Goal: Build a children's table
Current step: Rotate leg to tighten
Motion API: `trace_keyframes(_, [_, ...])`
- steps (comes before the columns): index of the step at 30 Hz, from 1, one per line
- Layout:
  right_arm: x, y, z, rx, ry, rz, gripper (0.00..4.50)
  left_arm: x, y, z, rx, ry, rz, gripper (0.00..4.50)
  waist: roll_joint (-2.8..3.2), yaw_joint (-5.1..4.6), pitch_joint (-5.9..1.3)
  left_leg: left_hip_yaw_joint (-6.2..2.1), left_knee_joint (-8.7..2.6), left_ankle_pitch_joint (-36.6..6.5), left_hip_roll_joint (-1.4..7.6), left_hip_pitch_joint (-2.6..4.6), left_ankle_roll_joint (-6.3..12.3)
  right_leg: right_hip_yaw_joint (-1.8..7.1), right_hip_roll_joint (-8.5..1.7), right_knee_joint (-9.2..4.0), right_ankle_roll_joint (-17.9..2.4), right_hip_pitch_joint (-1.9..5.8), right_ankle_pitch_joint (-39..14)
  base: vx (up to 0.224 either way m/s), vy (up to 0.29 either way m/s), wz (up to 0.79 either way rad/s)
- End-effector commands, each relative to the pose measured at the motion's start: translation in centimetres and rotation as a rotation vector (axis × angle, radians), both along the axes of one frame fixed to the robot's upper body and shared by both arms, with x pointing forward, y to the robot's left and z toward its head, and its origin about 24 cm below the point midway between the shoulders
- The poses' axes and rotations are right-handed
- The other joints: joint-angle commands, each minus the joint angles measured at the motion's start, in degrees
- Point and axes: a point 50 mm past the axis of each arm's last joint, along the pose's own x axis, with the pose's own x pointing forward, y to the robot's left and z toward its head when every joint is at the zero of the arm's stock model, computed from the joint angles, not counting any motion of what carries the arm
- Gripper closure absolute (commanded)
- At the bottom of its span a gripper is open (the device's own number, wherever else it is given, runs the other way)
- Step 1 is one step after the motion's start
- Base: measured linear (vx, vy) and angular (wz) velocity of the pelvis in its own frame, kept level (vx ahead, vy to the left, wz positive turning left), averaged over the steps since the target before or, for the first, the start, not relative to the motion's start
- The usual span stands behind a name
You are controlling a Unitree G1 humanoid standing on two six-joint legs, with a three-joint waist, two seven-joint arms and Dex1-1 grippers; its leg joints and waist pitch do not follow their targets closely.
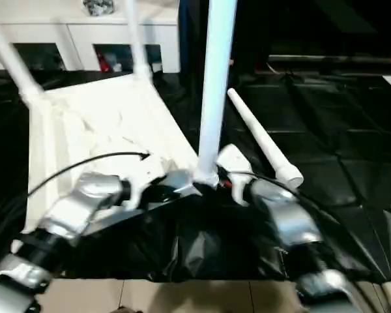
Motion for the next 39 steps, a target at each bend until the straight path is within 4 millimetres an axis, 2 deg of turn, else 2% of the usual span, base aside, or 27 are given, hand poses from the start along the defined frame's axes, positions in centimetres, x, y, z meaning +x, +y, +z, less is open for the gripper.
trace_keyframes(1, [-0.3, 0.2, 0.5, 0.003, 0.000, 0.041, 0.67, -0.5, -1.4, 1.4, -0.051, -0.045, -0.125, 4.50, -0.40, -0.18, -3.52, 0.25, -4.09, -13.26, 1.22, 1.16, 2.77, 0.81, -1.31, -4.02, -13.50, 2.43, -7.78, 0.000, 0.000, 0.00])
trace_keyframes(5, [-0.5, -0.1, 0.7, -0.013, 0.007, 0.061, 0.67, -0.7, -1.0, 1.2, -0.030, -0.036, -0.158, 4.50, -0.48, 0.18, -3.52, 0.26, -4.07, -12.45, 1.24, 1.20, 2.60, 0.84, -1.29, -3.93, -13.50, 2.42, -7.02, 0.000, 0.000, 0.00])
trace_keyframes(13, [-0.2, 0.0, 0.6, -0.032, 0.010, 0.051, 0.67, -1.0, -0.8, 1.0, -0.017, -0.024, -0.174, 4.50, -0.50, 0.19, -3.66, 0.21, -3.98, -11.49, 1.14, 1.09, 2.32, 0.78, -1.34, -3.69, -13.46, 2.59, -6.13, 0.000, 0.000, 0.00])
trace_keyframes(14, [-0.2, 0.1, 0.6, -0.031, 0.011, 0.051, 0.83, -1.0, -0.8, 1.0, -0.016, -0.024, -0.174, 4.50, -0.49, 0.18, -3.66, 0.19, -4.00, -11.27, 1.17, 1.05, 2.35, 0.77, -1.36, -3.66, -13.48, 2.62, -5.85, 0.000, 0.000, 0.00])
trace_keyframes(17, [-0.1, 0.2, 0.5, -0.024, 0.014, 0.051, 0.83, -1.1, -0.8, 0.9, -0.011, -0.024, -0.176, 4.50, -0.61, 0.20, -3.68, 0.28, -3.87, -10.61, 1.10, 1.04, 2.72, 0.78, -1.30, -3.58, -13.75, 2.62, -4.82, 0.000, 0.000, 0.00])
trace_keyframes(19, [-0.1, 0.3, 0.5, -0.020, 0.016, 0.052, 1.17, -1.1, -0.8, 0.9, -0.009, -0.024, -0.175, 4.50, -0.54, 0.24, -3.68, 0.28, -3.85, -10.65, 1.11, 1.10, 2.73, 0.77, -1.31, -3.61, -13.77, 2.60, -5.11, 0.000, 0.000, 0.00])
trace_keyframes(28, [-0.3, 0.8, 0.1, 0.022, 0.028, 0.027, 1.74, -1.2, -0.7, 0.5, 0.006, -0.018, -0.169, 4.50, -0.55, 0.14, -3.70, 0.26, -3.83, -10.50, 1.05, 1.03, 2.59, 0.75, -1.30, -3.53, -13.81, 2.68, -4.87, 0.000, 0.000, 0.00])
trace_keyframes(32, [0.4, 1.5, -0.6, 0.093, 0.024, -0.114, 1.78, -0.4, -1.5, 0.5, -0.011, -0.042, -0.059, 4.50, -0.49, -0.23, -3.57, 0.31, -3.94, -11.79, 1.06, 1.04, 1.82, 0.83, -1.39, -3.72, -13.59, 2.41, -7.18, 0.000, 0.000, 0.00])
trace_keyframes(33, [0.7, 2.0, -0.9, 0.123, 0.029, -0.177, 1.78, 0.0, -2.0, 0.4, -0.024, -0.048, 0.003, 4.50, -0.78, -0.38, -3.56, 0.30, -4.00, -12.07, 1.03, 1.02, 1.38, 0.81, -1.38, -3.85, -13.27, 2.45, -8.31, 0.000, 0.000, 0.00])
trace_keyframes(35, [1.5, 2.8, -1.6, 0.169, 0.046, -0.307, 1.78, 0.6, -2.9, 0.3, -0.033, -0.054, 0.100, 4.50, -0.75, -0.62, -3.54, 0.24, -4.08, -12.42, 0.99, 1.07, 0.64, 0.81, -1.41, -3.94, -12.96, 2.36, -9.71, 0.000, 0.000, 0.00])
trace_keyframes(37, [1.8, 3.1, -1.9, 0.183, 0.057, -0.364, 1.78, 0.8, -3.3, 0.3, -0.036, -0.054, 0.135, 4.50, -0.85, -1.29, -3.43, 0.04, -4.28, -14.48, 0.79, 0.93, -0.23, 0.73, -1.42, -4.36, -11.69, 2.45, -13.80, 0.000, 0.000, 0.00])
trace_keyframes(39, [2.7, 3.9, -2.5, 0.196, 0.082, -0.526, 1.78, 1.3, -4.4, 0.2, -0.048, -0.058, 0.233, 4.50, -0.74, -1.63, -3.51, 0.04, -4.20, -14.07, 0.69, 0.77, -0.13, 0.77, -1.42, -4.37, -11.48, 2.40, -13.35, 0.000, 0.000, 0.00])
